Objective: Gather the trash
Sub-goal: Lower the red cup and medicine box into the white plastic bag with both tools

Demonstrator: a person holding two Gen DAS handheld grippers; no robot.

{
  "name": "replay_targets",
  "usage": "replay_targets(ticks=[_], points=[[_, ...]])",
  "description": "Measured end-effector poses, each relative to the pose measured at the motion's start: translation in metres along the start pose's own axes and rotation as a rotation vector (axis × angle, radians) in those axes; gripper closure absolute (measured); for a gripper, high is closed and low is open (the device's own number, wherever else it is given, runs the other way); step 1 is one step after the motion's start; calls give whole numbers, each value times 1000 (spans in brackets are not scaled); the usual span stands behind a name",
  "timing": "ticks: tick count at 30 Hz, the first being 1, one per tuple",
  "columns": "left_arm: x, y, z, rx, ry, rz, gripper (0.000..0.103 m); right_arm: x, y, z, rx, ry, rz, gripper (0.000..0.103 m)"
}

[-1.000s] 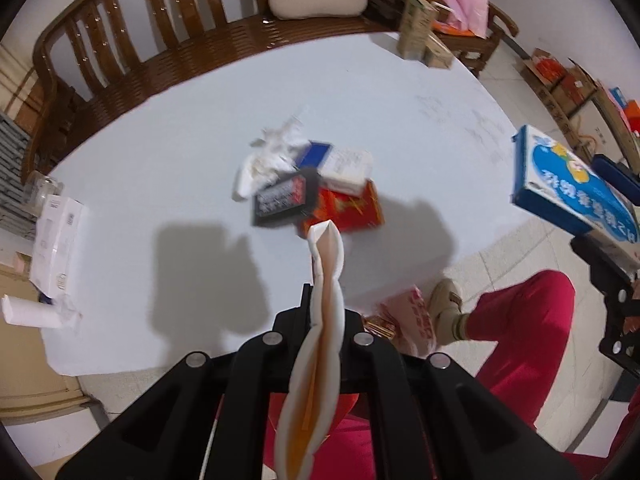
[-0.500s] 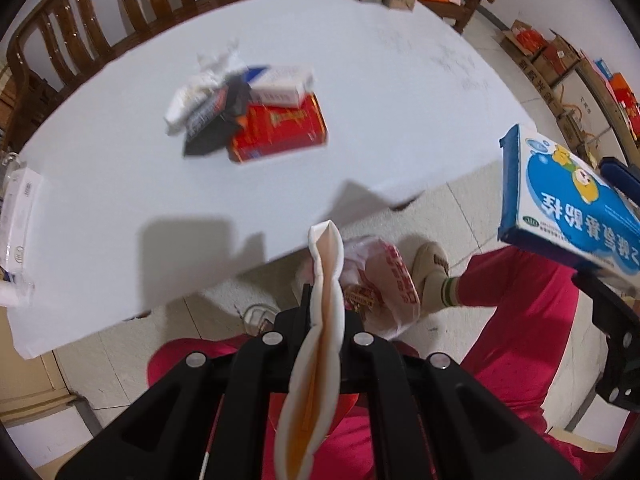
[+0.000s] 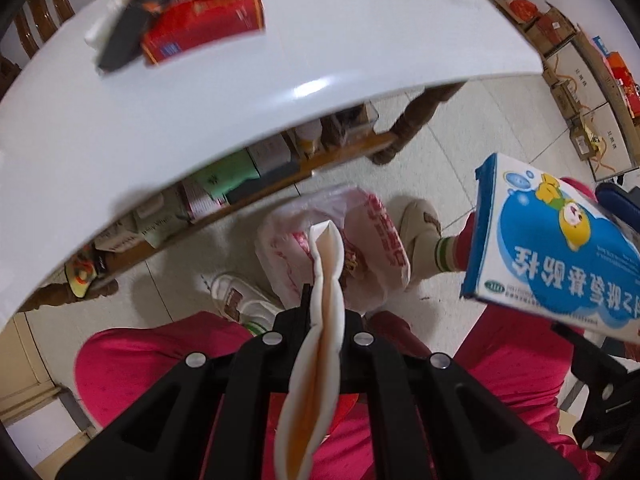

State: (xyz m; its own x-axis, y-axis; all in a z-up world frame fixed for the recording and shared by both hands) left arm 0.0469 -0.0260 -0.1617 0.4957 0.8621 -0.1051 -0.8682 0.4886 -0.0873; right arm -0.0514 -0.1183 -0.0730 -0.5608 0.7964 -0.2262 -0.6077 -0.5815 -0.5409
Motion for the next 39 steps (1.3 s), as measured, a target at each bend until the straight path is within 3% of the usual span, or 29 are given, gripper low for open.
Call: replay_targets(ticks=[16,39], points=[[-11,15,-81,100,34,-5,97,22,44,-69,136,-74,-21,45],[-4,-8,-199,297,102,14,97,37,79,-176,295,-146,6,45]])
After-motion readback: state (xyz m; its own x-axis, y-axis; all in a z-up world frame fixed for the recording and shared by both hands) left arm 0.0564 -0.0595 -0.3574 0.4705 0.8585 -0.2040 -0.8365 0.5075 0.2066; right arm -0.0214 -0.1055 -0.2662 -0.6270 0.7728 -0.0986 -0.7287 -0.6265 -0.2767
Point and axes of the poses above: each gripper's, at about its wrist camera, not at the fingertips, and z roughly against the way its jaws point, x to its left, y to its underside, the point moved 2 cm from there along -z, roughly the way its jaws point, and after that the axes turned 2 degrees about z, right-handed, at the moved point
